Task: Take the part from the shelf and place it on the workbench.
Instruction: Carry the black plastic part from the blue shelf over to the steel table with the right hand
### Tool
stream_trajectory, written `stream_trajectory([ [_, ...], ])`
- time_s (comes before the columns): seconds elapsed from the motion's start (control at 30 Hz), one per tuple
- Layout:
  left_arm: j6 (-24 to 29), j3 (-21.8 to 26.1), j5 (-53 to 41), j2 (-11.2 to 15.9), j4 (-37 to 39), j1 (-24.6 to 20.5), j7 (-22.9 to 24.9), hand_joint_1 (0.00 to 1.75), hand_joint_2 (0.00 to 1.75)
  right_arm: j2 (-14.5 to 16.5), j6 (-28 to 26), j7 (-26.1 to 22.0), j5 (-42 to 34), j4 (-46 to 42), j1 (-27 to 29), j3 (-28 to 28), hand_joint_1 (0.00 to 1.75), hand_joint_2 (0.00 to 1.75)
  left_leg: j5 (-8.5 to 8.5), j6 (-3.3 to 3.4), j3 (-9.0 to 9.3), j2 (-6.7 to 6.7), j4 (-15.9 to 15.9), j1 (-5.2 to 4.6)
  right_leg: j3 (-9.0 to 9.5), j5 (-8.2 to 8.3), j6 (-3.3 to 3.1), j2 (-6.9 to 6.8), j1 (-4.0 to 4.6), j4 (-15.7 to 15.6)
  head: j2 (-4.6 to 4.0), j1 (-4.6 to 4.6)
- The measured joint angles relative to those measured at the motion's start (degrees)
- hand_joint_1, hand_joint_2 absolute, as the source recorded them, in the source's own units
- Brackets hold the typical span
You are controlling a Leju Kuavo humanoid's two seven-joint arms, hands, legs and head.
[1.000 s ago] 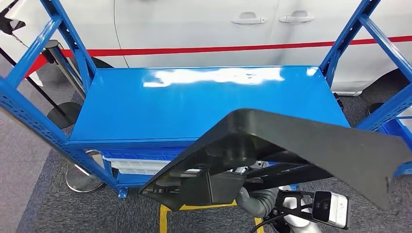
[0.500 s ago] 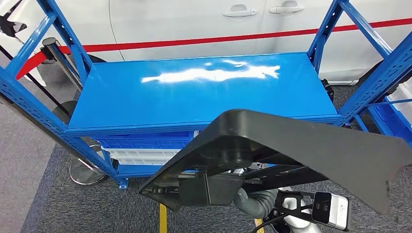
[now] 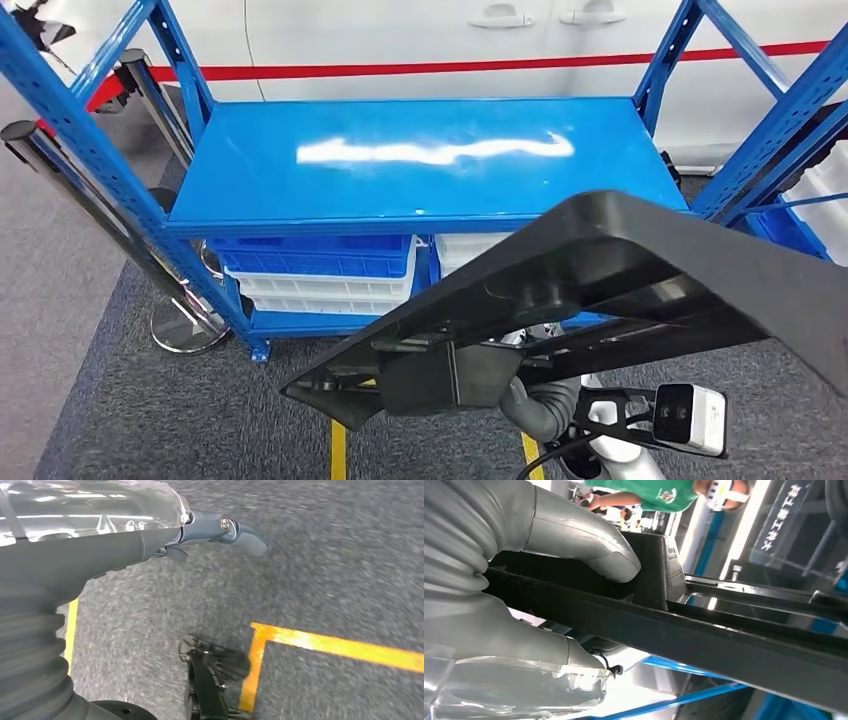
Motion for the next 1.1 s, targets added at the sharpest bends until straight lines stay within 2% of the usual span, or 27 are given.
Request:
stream_trajectory([
  [0.03, 0.02, 0.08, -0.08, -0.01, 0.01, 0.02, 0.16, 0.00, 1.75, -0.27, 0.15, -0.02, -0.05, 0.42, 0.18, -0.07, 1.75, 1.75, 0.75, 0.07, -1.03, 0.03, 0.10, -0.02, -0.60, -2.32, 0.22, 0.01, -0.12, 3.55, -0.01, 0.04],
  [0.07, 0.05, 0.13, -0.19, -0.01, 0.01, 0.04, 0.31, 0.00, 1.75, -0.57, 0.38, -0.05, -0.17, 0.82, 0.37, -0.09, 1.75, 1.75, 1.46, 0.02, -2.10, 0.05, 0.24, -0.03, -0.80, -3.05, 0.39, 0.01, -0.23, 6.45, -0.01, 0.05],
  [0.1, 0.09, 0.17, -0.32, -0.02, 0.01, 0.06, 0.44, 0.00, 1.75, -0.90, 0.70, -0.14, -0.37, 1.24, 0.53, -0.10, 1.75, 1.75, 2.17, -0.06, -3.23, 0.06, 0.42, -0.03, -0.36, -2.38, 0.52, 0.01, -0.34, 8.10, 0.00, 0.04],
  [0.13, 0.11, 0.21, -0.44, -0.05, 0.01, 0.08, 0.56, 0.00, 1.75, -1.18, 1.04, -0.24, -0.62, 1.62, 0.62, -0.11, 1.75, 1.75, 2.85, -0.19, -4.35, 0.07, 0.63, -0.02, 0.97, -0.65, 0.58, 0.01, -0.44, 7.91, -0.01, 0.05],
  [0.17, 0.13, 0.25, -0.57, -0.08, 0.01, 0.08, 0.65, 0.00, 1.75, -1.38, 1.30, -0.32, -0.90, 1.92, 0.66, -0.12, 1.75, 1.75, 3.51, -0.36, -5.36, 0.06, 0.84, 0.00, 3.33, 1.19, 0.56, 0.02, -0.52, 5.83, -0.01, 0.05],
  [0.2, 0.13, 0.30, -0.67, -0.10, 0.00, 0.08, 0.72, 0.00, 1.75, -1.50, 1.49, -0.37, -1.14, 2.12, 0.65, -0.13, 1.75, 1.75, 4.11, -0.59, -6.13, 0.04, 1.02, 0.00, 6.42, 1.87, 0.45, 0.07, -0.57, 2.23, -0.01, 0.05],
  [0.27, 0.11, 0.39, -0.93, -0.13, -0.01, 0.08, 0.80, 0.00, 1.75, -1.56, 1.58, -0.24, -1.47, 2.27, 0.62, -0.16, 1.75, 1.75, 5.27, -1.18, -6.85, -0.04, 1.08, -0.10, 12.33, 0.50, -0.12, 0.19, -0.33, -6.07, -0.01, 0.00],
  [0.33, 0.09, 0.48, -1.15, -0.11, -0.01, 0.11, 0.85, 0.00, 1.75, -1.57, 1.58, 0.02, -1.63, 2.36, 0.62, -0.19, 1.75, 1.75, 6.66, -1.91, -6.98, -0.09, 0.50, -0.11, 14.15, -0.49, -0.94, 0.24, 0.10, -9.80, -0.01, 0.08],
  [0.4, 0.09, 0.57, -1.28, -0.06, -0.01, 0.22, 0.85, 0.00, 1.75, -1.57, 1.58, 0.26, -1.69, 2.56, 0.71, -0.19, 1.75, 1.75, 7.00, -2.56, -7.39, -0.18, 0.20, 0.02, 13.12, 0.82, -1.90, 0.05, -0.03, -9.99, -0.01, 0.21],
  [0.43, 0.10, 0.60, -1.33, -0.02, -0.01, 0.29, 0.85, 0.00, 1.75, -1.57, 1.58, 0.33, -1.70, 2.67, 0.76, -0.19, 1.75, 1.75, 5.46, -2.79, -7.82, -0.23, 1.06, 0.05, 12.43, 1.62, -2.44, -0.07, -0.15, -10.10, -0.01, 0.19],
  [0.47, 0.10, 0.61, -1.38, 0.02, -0.01, 0.39, 0.85, 0.00, 1.75, -1.57, 1.56, 0.36, -1.71, 2.78, 0.79, -0.19, 1.75, 1.75, 2.61, -2.93, -8.45, -0.26, 3.10, 0.10, 11.58, 2.46, -2.88, -0.18, -0.26, -10.17, -0.01, 0.10],
  [0.53, 0.05, 0.63, -1.58, 0.05, -0.01, 0.49, 0.84, 0.00, 1.75, -1.57, 1.35, 0.38, -1.63, 2.95, 0.89, -0.19, 1.75, 1.75, -4.05, -3.07, -9.82, -0.26, 10.20, 0.14, 9.41, 4.11, -3.40, -0.25, -0.06, -9.91, -0.01, -0.06],
  [0.57, 0.01, 0.63, -1.73, 0.09, -0.01, 0.49, 0.80, 0.00, 1.75, -1.57, 1.08, 0.40, -1.43, 3.00, 1.04, -0.20, 1.75, 1.75, -5.70, -3.08, -10.16, -0.26, 13.91, 0.13, 8.18, 4.94, -3.47, -0.26, 0.07, -9.69, -0.01, -0.12],
  [0.6, -0.04, 0.63, -1.92, 0.16, -0.02, 0.46, 0.75, 0.00, 1.75, -1.56, 0.70, 0.43, -1.11, 3.01, 1.25, -0.20, 1.75, 1.75, -5.48, -3.04, -9.89, -0.26, 16.55, 0.11, 6.85, 5.76, -3.48, -0.28, 0.21, -9.41, -0.01, -0.13],
  [0.63, -0.11, 0.63, -2.14, 0.28, -0.02, 0.42, 0.69, 0.00, 1.75, -1.54, 0.22, 0.48, -0.70, 2.98, 1.52, -0.23, 1.75, 1.75, -3.92, -2.92, -8.89, -0.26, 17.62, 0.07, 5.49, 6.52, -3.43, -0.30, 0.34, -9.07, 0.00, -0.14],
  [0.67, -0.19, 0.63, -2.44, 0.43, -0.03, 0.39, 0.65, 0.00, 1.75, -1.52, -0.26, 0.52, -0.30, 2.88, 1.83, -0.31, 1.75, 1.75, -2.01, -2.71, -7.01, -0.26, 16.86, 0.01, 4.18, 7.23, -3.34, -0.31, 0.43, -8.68, 0.01, -0.14],
  [0.7, -0.28, 0.63, -2.73, 0.56, -0.04, 0.36, 0.63, 0.00, 1.75, -1.51, -0.67, 0.56, 0.03, 2.69, 2.16, -0.43, 1.75, 1.75, -1.00, -2.39, -4.09, -0.29, 14.21, -0.06, 3.02, 7.89, -3.24, -0.31, 0.48, -8.24, 0.00, -0.15],
  [0.77, -0.51, 0.63, -3.28, 0.85, -0.18, 0.20, 0.63, 0.00, 1.75, -1.43, -1.26, 0.61, 0.45, 1.92, 2.81, -0.82, 1.75, 1.75, -2.88, -1.84, 2.90, -0.34, 5.17, -0.34, 1.48, 9.04, -2.84, -0.35, 0.67, -7.54, 0.00, -0.13],
  [0.8, -0.61, 0.63, -3.47, 0.95, -0.24, 0.10, 0.62, 0.00, 1.75, -1.38, -1.43, 0.62, 0.59, 1.52, 3.08, -1.01, 1.75, 1.75, -4.30, -1.68, 5.26, -0.39, 1.49, -0.50, 1.16, 9.67, -2.57, -0.43, 0.69, -7.47, -0.01, -0.10],
  [0.83, -0.71, 0.62, -3.63, 1.02, -0.30, 0.03, 0.62, 0.00, 1.75, -1.33, -1.57, 0.63, 0.71, 1.19, 3.31, -1.15, 1.75, 1.75, -5.08, -1.56, 6.38, -0.42, -0.77, -0.69, 0.99, 10.36, -2.25, -0.51, 0.67, -7.63, 0.00, -0.14],
  [0.87, -0.80, 0.62, -3.70, 0.99, -0.30, 0.02, 0.63, 0.00, 1.75, -1.30, -1.65, 0.66, 0.84, 0.98, 3.64, -1.30, 1.75, 1.75, -4.83, -1.38, 6.18, -0.42, -1.38, -0.64, 0.86, 11.11, -1.90, -0.55, 0.63, -7.96, 0.01, -0.14],
  [0.9, -0.89, 0.62, -3.75, 0.98, -0.30, 0.05, 0.64, 0.00, 1.75, -1.30, -1.72, 0.68, 0.96, 0.85, 4.09, -1.40, 1.75, 1.75, -4.05, -1.07, 5.57, -0.32, -1.46, -0.57, 0.63, 11.05, -1.56, -0.42, 0.55, -8.06, 0.00, -0.21],
  [0.93, -0.97, 0.62, -3.82, 0.98, -0.30, 0.07, 0.67, 0.00, 1.75, -1.29, -1.79, 0.69, 1.13, 0.72, 4.63, -1.50, 1.75, 1.75, -3.23, -0.67, 4.86, -0.19, -1.58, -0.45, 0.22, 9.73, -1.23, -0.26, 0.47, -7.43, 0.00, -0.17],
  [0.97, -1.07, 0.63, -3.91, 0.99, -0.30, 0.12, 0.67, 0.00, 1.75, -1.29, -1.86, 0.70, 1.31, 0.60, 5.14, -1.60, 1.75, 1.75, -2.33, -0.33, 4.01, -0.02, -1.70, -0.29, -0.37, 7.19, -0.91, -0.09, 0.38, -5.72, -0.01, -0.04],
  [1.03, -1.20, 0.64, -4.14, 1.07, -0.30, 0.15, 0.65, 0.00, 1.75, -1.29, -1.96, 0.70, 1.67, 0.38, 5.77, -1.65, 1.75, 1.75, -0.70, 0.08, 2.11, 0.23, -1.55, -0.30, -1.77, 0.67, -0.40, 0.05, 0.05, 0.92, -0.01, 0.14],
  [1.07, -1.26, 0.64, -4.23, 1.08, -0.30, 0.15, 0.61, 0.00, 1.75, -1.29, -1.98, 0.70, 1.82, 0.28, 6.00, -1.67, 1.75, 1.75, 0.09, 0.08, 1.03, 0.30, -1.38, -0.33, -2.26, -1.10, -0.18, 0.06, -0.05, 4.76, -0.01, 0.15],
  [1.1, -1.32, 0.64, -4.34, 1.08, -0.30, 0.12, 0.57, 0.00, 1.75, -1.29, -2.06, 0.70, 2.03, 0.18, 6.24, -1.69, 1.75, 1.75, 0.85, 0.05, -0.13, 0.33, -1.14, -0.35, -2.27, -1.23, -0.03, 0.06, -0.14, 7.70, -0.01, 0.16],
])
